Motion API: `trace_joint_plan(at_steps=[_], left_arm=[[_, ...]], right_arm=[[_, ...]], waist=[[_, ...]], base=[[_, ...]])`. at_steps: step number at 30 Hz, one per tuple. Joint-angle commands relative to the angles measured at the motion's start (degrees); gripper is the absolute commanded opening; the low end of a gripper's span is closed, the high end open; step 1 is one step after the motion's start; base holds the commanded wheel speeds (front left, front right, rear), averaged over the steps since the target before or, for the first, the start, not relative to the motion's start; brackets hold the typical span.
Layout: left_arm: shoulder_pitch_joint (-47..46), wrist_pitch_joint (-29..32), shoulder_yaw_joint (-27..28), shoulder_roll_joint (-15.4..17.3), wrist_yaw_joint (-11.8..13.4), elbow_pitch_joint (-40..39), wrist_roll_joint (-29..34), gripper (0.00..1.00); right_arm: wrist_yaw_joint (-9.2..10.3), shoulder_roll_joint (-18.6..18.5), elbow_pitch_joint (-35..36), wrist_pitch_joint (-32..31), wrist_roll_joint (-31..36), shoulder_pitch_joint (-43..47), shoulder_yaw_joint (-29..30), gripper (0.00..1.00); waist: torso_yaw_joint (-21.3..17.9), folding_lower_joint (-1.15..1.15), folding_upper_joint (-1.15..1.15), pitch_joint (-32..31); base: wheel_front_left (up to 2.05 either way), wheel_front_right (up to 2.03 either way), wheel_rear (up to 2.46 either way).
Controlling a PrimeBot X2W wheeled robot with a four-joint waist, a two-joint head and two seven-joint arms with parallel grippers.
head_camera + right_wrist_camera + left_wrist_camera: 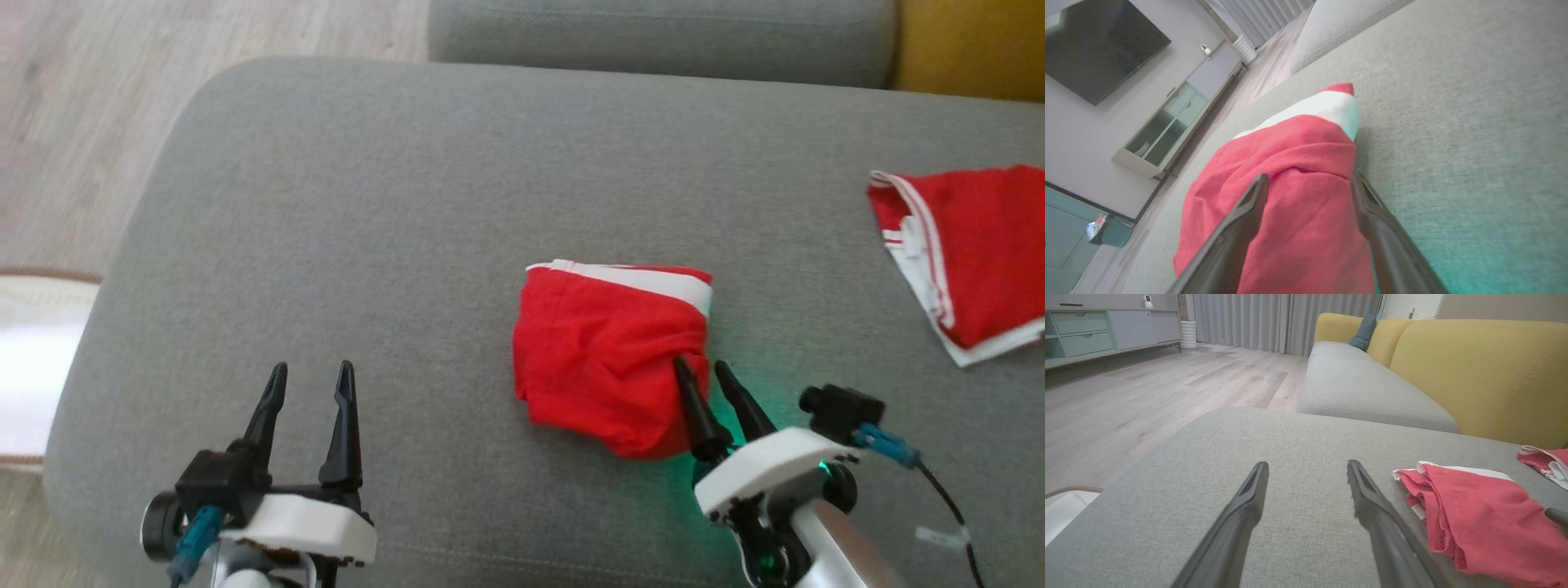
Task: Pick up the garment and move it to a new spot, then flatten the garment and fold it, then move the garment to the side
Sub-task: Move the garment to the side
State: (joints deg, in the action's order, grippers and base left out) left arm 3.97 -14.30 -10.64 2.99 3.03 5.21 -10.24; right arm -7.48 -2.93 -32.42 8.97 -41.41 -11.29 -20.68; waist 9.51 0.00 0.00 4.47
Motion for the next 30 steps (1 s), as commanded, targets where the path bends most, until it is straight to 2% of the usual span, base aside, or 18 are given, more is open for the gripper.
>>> trace_joint_plan(at_steps=[1,7,11,12,13,20,21,25,30], left_arm=[[-3.32,-0.7,1.3,-0.12,-0.22,-1.79,0.05,1.0],[-4.11,-0.7,0.28,-0.12,-0.68,-1.86,0.03,1.0],[-4.55,-0.7,-0.28,-0.12,-0.81,-2.0,-0.23,1.0],[-4.63,-0.7,-0.49,-0.12,-0.94,-2.06,-0.27,1.0],[-4.7,-0.7,-0.64,-0.12,-1.04,-2.1,-0.24,1.0],[-5.51,-0.7,-1.62,-0.12,-1.48,-3.2,2.09,1.0],[-6.26,-0.7,-2.19,-0.12,-1.57,-3.8,2.02,1.0],[-8.73,-0.7,-4.14,-0.12,-2.21,-3.95,2.46,1.0],[-14.72,-0.7,-5.99,-0.12,-3.02,-3.48,2.36,1.0]], right_arm=[[-0.01,0.05,0.65,0.38,-0.06,-2.68,-1.68,1.0],[-0.01,0.05,-7.37,1.62,-2.06,-7.41,-4.05,1.0],[-0.01,0.05,-13.21,3.47,1.11,-11.06,-5.09,1.0],[-0.01,0.05,-14.17,3.82,1.64,-11.83,-5.52,0.13],[-0.01,0.05,-15.14,4.18,2.79,-12.69,-6.09,0.0],[-0.01,-0.38,-19.57,5.76,18.17,-19.35,-9.13,0.0],[-0.01,-1.97,-19.13,5.84,22.43,-21.55,-10.23,0.0],[-0.01,-7.4,-16.88,4.66,27.14,-25.83,-14.94,0.0],[-0.01,-18.82,-11.89,0.9,26.88,-32.38,-22.47,0.0]], waist=[[0.77,0.0,0.0,0.67],[2.48,0.0,0.0,2.01],[2.85,0.0,0.0,2.58],[2.84,0.0,0.0,2.68],[2.75,0.0,0.0,2.76],[0.09,0.0,0.0,2.82],[-1.03,0.0,0.0,3.09],[-3.59,0.0,0.0,4.27],[-6.86,0.0,0.0,7.67]], base=[[0.0,0.0,0.0],[0.0,0.0,0.0],[0.0,0.0,0.0],[0.0,0.0,0.0],[0.0,0.0,0.0],[0.0,0.0,0.0],[0.0,0.0,0.0],[0.0,0.0,0.0],[0.0,0.0,0.0]])
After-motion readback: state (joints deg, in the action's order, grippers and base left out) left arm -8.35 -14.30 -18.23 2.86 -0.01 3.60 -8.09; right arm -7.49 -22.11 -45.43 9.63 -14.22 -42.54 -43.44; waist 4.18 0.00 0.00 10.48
